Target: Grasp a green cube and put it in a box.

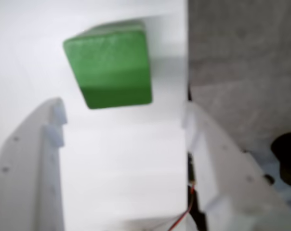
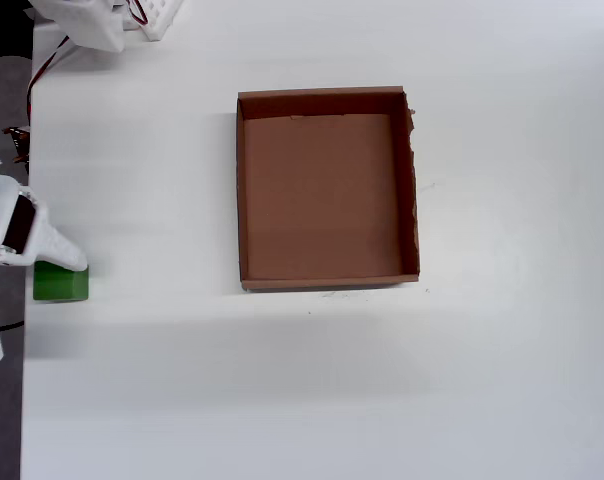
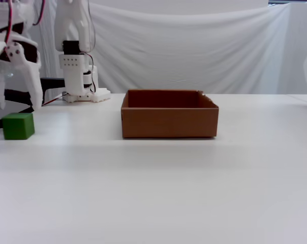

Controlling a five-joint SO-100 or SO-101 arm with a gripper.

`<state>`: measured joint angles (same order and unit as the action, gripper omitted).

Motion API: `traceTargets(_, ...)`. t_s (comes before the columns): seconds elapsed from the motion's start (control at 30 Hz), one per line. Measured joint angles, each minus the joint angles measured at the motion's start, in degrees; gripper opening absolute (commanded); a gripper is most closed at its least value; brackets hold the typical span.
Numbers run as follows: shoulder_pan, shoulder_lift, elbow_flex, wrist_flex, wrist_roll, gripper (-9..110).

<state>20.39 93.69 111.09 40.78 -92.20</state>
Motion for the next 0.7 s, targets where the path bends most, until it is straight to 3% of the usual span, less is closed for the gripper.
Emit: traceTargets(0.7, -2.55, -7.12, -0.09, -7.29, 0.0, 26)
